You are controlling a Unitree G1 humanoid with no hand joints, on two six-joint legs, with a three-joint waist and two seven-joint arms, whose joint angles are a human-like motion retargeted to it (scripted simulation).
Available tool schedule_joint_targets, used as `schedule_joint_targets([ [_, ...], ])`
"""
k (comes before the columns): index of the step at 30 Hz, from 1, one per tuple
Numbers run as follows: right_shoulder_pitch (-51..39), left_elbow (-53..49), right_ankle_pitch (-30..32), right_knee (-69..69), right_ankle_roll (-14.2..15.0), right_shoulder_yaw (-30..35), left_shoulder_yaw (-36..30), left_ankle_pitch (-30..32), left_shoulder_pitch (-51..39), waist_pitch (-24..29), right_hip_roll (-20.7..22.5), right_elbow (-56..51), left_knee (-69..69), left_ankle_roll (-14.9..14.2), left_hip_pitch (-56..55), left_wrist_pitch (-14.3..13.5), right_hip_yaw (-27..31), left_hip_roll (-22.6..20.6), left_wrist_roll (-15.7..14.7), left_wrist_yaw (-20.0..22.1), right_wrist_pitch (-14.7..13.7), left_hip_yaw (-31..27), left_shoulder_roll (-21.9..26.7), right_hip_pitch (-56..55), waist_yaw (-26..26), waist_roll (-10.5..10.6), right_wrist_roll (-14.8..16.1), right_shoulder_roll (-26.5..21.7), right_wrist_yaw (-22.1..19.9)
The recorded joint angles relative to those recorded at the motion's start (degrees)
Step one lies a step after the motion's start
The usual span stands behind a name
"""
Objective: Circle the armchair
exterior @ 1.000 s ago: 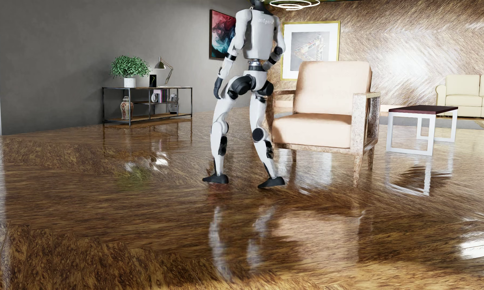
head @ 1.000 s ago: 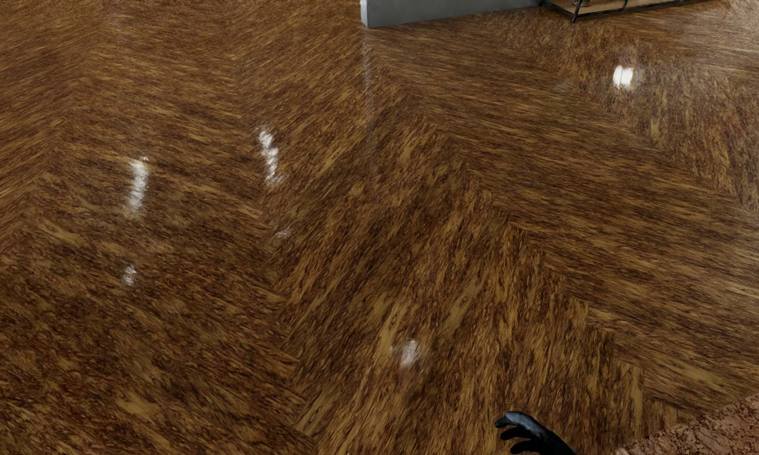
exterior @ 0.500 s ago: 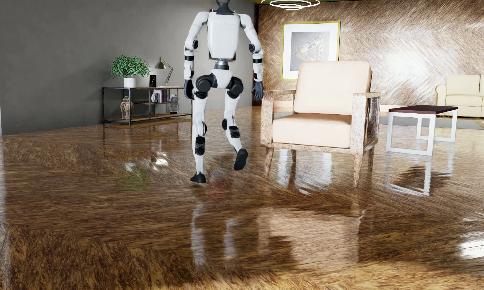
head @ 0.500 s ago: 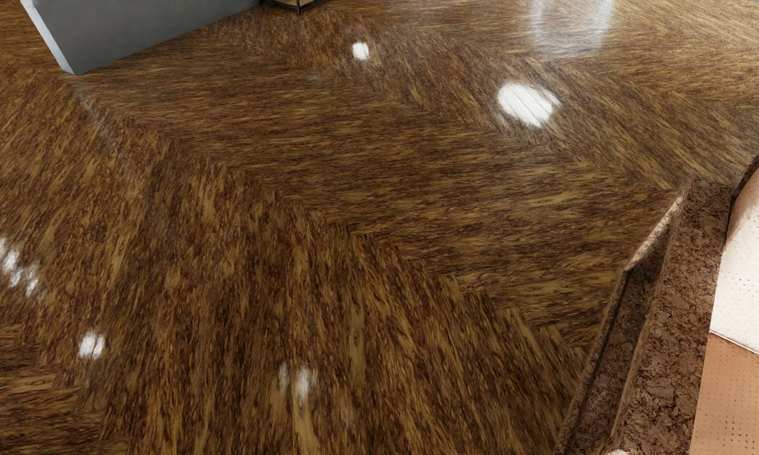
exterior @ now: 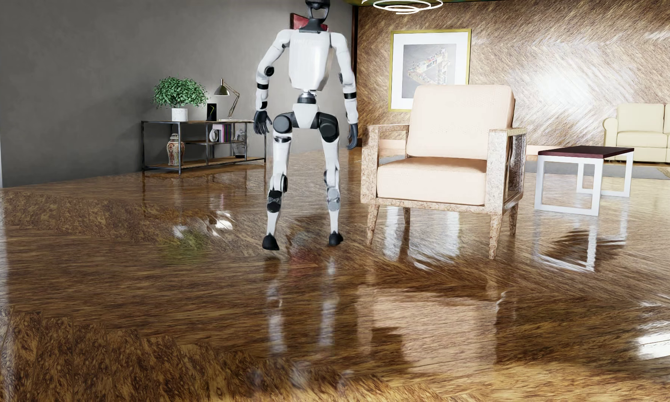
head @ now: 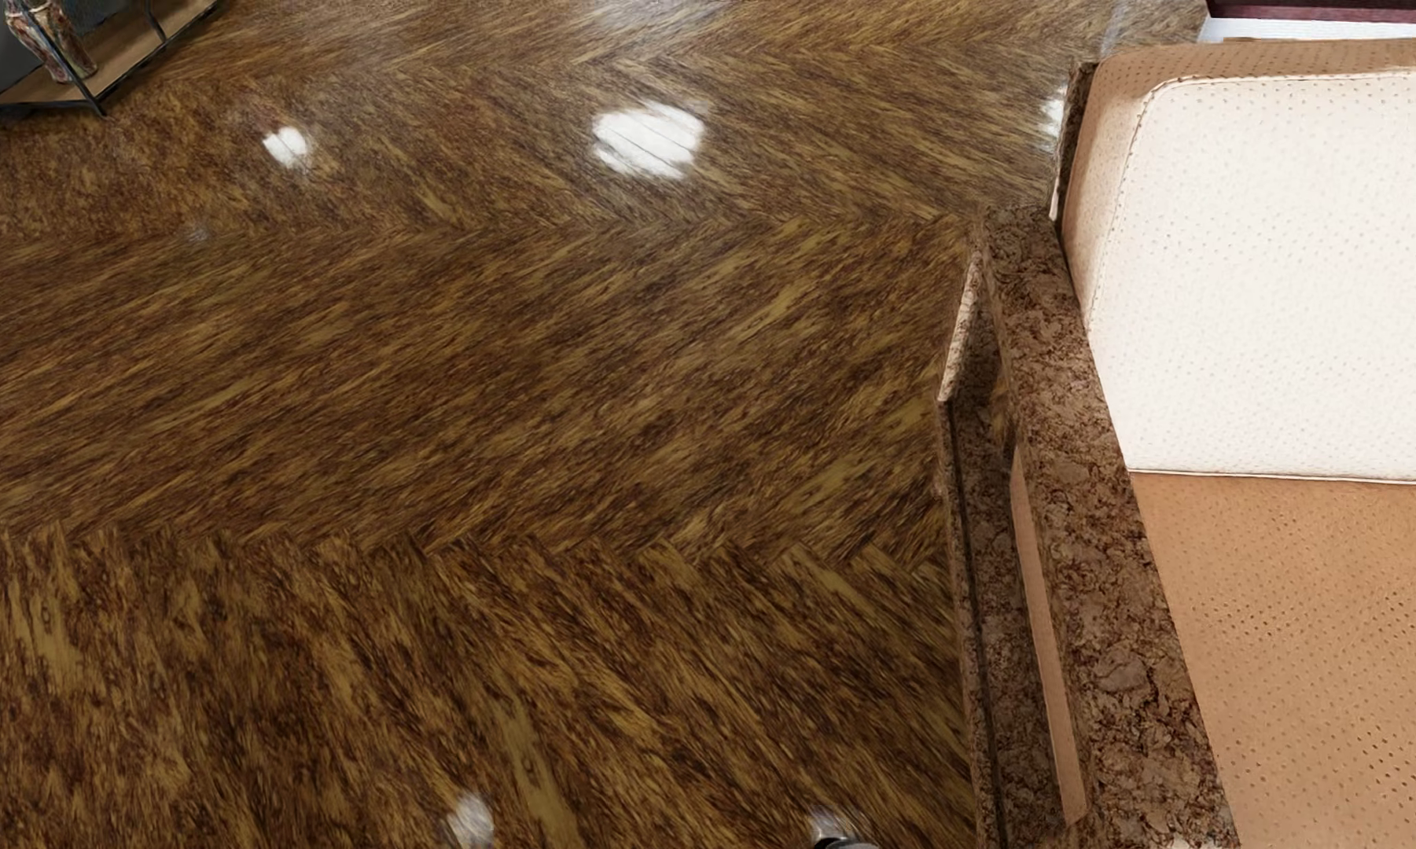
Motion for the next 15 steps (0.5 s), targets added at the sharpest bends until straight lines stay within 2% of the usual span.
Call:
schedule_joint_targets([
  [1,-0.1,-1.3,1.9,1.4,0.0,1.0,0.6,3.9,0.5,0.1,0.9,2.0,0.4,0.0,1.0,0.0,0.0,0.8,0.0,0.0,0.0,0.0,-1.3,0.6,0.6,0.9,0.0,-0.3,0.0],
  [2,-0.3,-2.4,2.4,2.7,0.0,1.9,1.1,10.7,1.3,0.1,2.2,3.7,1.6,0.0,1.3,0.0,0.0,1.7,0.0,0.0,0.0,0.0,-2.8,1.3,1.4,1.9,0.0,-0.6,0.0],
  [4,-0.7,-4.7,0.5,3.1,0.0,1.9,0.0,29.8,3.3,-0.5,4.2,4.5,8.2,0.0,-1.2,0.0,0.0,3.4,0.0,0.0,0.0,0.0,-5.2,4.5,2.7,3.0,0.0,-1.2,0.0],
  [5,-0.7,-6.3,-0.8,2.5,0.0,1.1,-1.6,36.7,4.1,-1.1,4.7,3.1,13.8,0.0,-4.1,0.0,0.0,4.3,0.0,0.0,0.0,0.0,-5.6,6.6,3.0,2.7,0.0,-1.5,0.0],
  [6,-0.7,-8.1,-2.1,2.1,0.0,0.5,-3.0,38.7,4.5,-1.4,4.9,0.6,20.2,0.0,-7.5,0.0,0.0,5.1,0.0,0.0,0.0,0.0,-5.4,8.8,3.4,2.3,0.0,-1.8,0.0],
  [9,-2.1,-9.6,-5.7,2.0,0.0,-1.3,-3.4,29.0,3.6,0.4,6.0,-7.1,36.0,0.0,-16.3,0.0,0.0,6.1,0.0,0.0,0.0,0.0,-4.4,15.7,5.1,0.6,0.0,-2.5,0.0],
  [10,-3.2,-9.0,-6.5,1.8,0.0,-2.0,-3.0,28.5,2.8,1.1,6.3,-8.4,37.6,0.0,-19.1,0.0,0.0,5.7,0.0,0.0,0.0,0.0,-4.0,17.6,6.5,-0.1,0.0,-2.5,0.0],
  [13,-6.0,-8.7,-8.5,1.0,0.0,-2.8,-2.5,36.6,1.6,2.4,6.5,-10.0,32.0,0.0,-26.4,0.0,0.0,3.1,0.0,0.0,0.0,0.0,-2.5,23.0,12.0,-2.5,0.0,-2.9,0.0],
  [15,-7.0,-9.5,-10.5,0.8,0.0,-2.9,-2.4,34.4,2.1,3.0,6.5,-10.9,25.4,0.0,-30.5,0.0,0.0,2.0,0.0,0.0,0.0,0.0,-1.4,26.0,15.4,-3.6,0.0,-3.5,0.0],
])
